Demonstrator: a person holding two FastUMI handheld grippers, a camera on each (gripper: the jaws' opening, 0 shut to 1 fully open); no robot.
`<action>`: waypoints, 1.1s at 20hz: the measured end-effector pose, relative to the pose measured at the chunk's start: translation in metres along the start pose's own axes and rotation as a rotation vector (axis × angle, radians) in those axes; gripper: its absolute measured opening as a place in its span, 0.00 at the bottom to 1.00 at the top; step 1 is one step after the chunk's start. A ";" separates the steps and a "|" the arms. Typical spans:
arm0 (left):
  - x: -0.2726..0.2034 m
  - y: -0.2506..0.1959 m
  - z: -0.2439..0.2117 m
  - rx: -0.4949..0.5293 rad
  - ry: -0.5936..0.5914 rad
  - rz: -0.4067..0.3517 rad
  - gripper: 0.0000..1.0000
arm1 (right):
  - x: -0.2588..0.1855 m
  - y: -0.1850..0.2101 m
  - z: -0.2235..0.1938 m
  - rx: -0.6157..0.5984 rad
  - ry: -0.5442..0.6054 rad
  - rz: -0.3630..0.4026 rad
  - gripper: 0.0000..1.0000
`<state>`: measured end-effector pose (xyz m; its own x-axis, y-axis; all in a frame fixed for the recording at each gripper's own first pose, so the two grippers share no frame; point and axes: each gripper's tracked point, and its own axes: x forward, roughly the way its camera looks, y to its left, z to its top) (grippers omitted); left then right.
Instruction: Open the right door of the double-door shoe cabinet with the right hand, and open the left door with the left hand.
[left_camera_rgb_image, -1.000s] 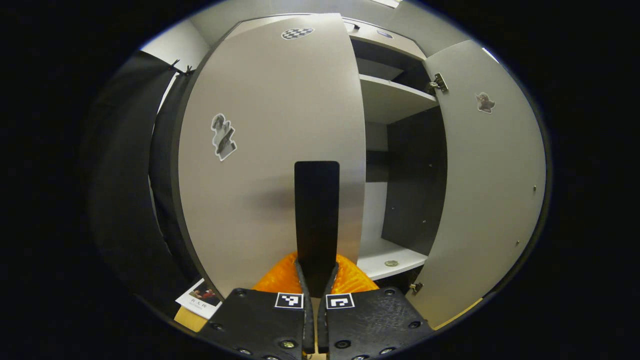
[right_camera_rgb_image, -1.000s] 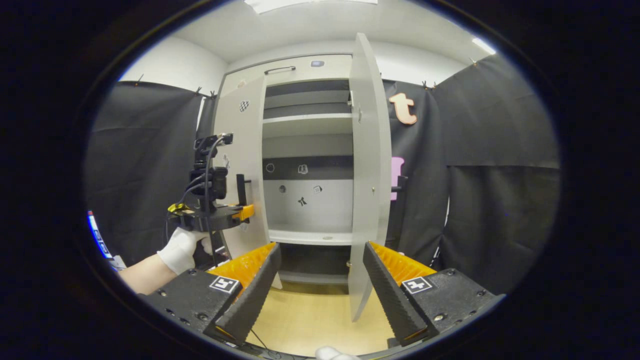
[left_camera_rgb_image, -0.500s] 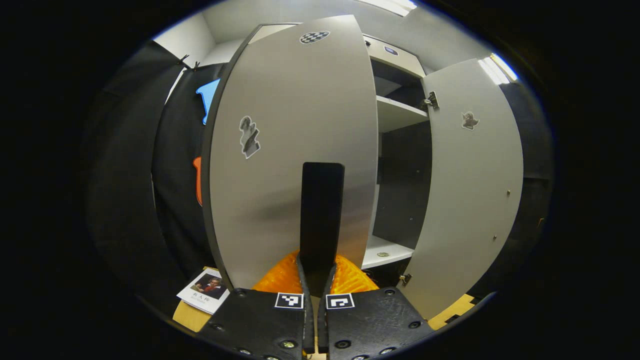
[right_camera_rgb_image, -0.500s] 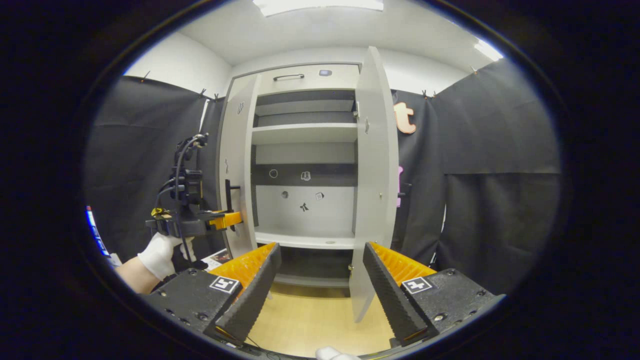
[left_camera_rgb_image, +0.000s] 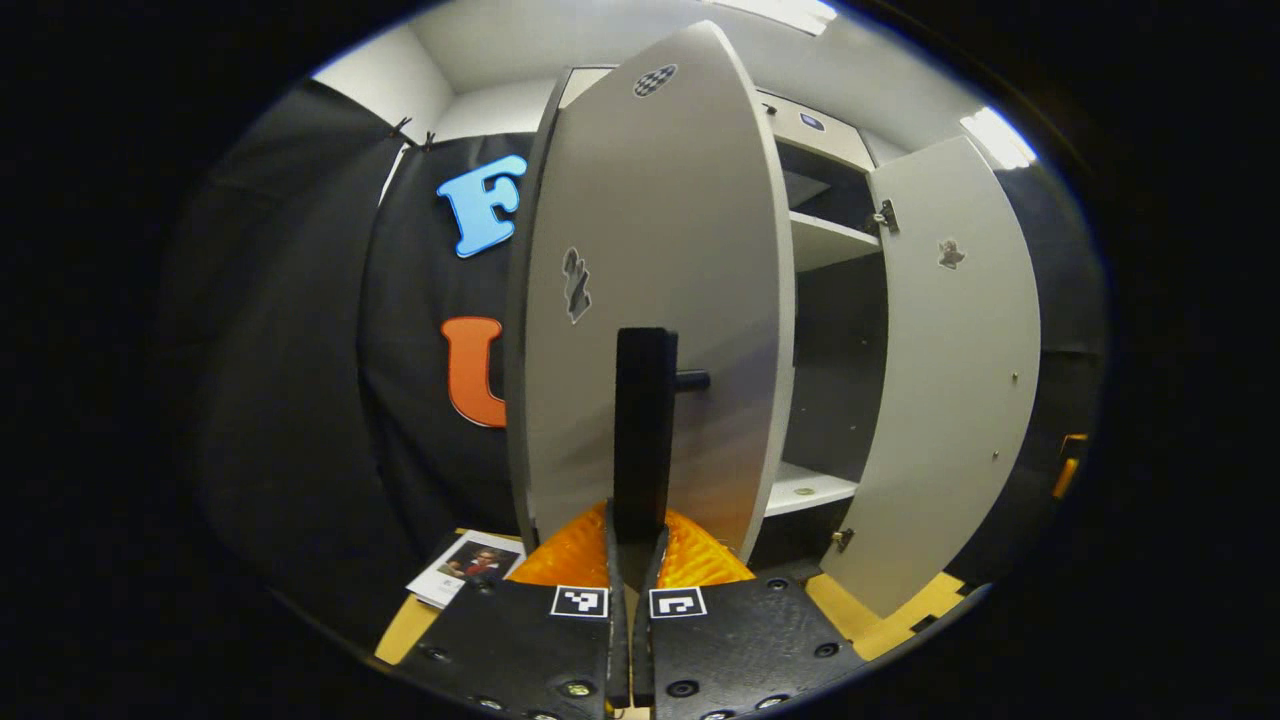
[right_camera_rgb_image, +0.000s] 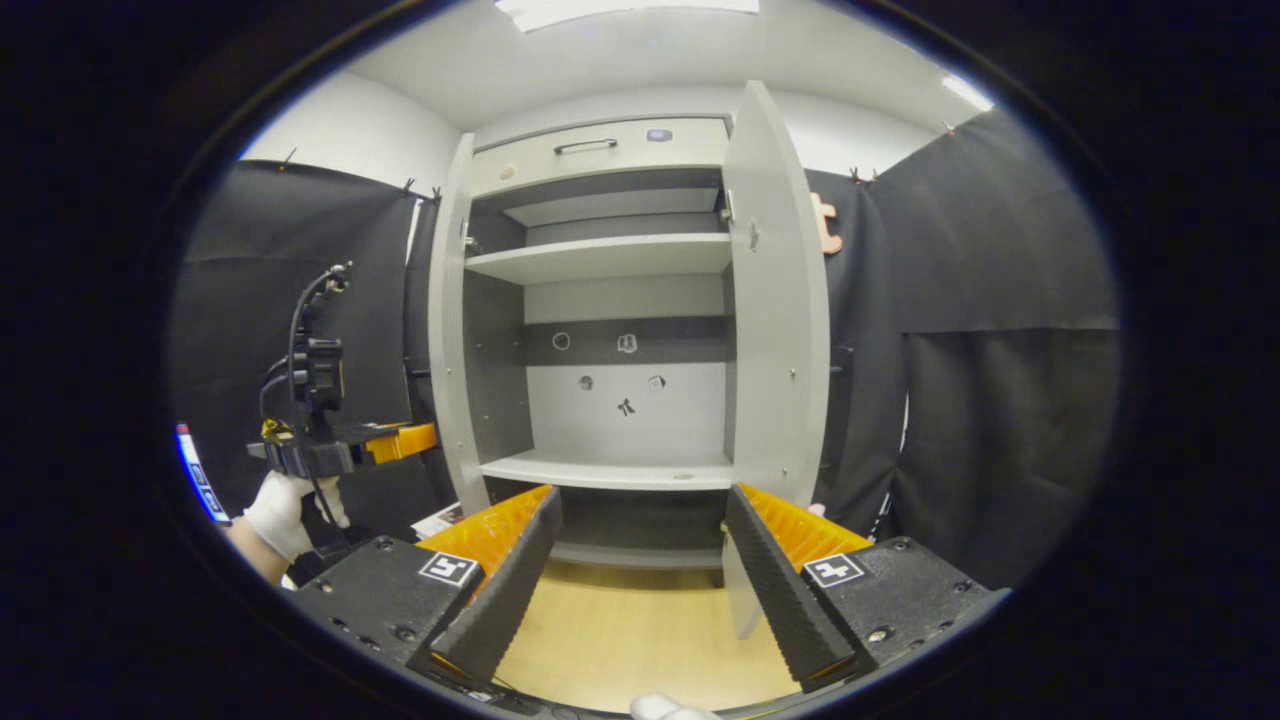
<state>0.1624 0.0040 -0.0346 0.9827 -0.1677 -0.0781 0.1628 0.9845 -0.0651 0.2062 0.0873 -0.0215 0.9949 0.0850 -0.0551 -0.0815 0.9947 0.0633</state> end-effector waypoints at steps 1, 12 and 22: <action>-0.006 0.008 0.001 -0.015 0.002 0.013 0.01 | -0.001 0.004 0.000 -0.001 -0.001 0.007 1.00; -0.027 0.102 0.009 -0.009 -0.018 0.163 0.00 | -0.001 0.037 0.001 -0.008 -0.008 0.068 1.00; -0.027 0.109 0.008 0.002 -0.006 0.133 0.00 | -0.013 0.040 0.002 -0.013 -0.008 0.053 1.00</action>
<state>0.1545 0.1162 -0.0317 0.9962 -0.0353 -0.0799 0.0311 0.9981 -0.0530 0.1900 0.1254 -0.0165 0.9896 0.1372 -0.0442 -0.1348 0.9894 0.0534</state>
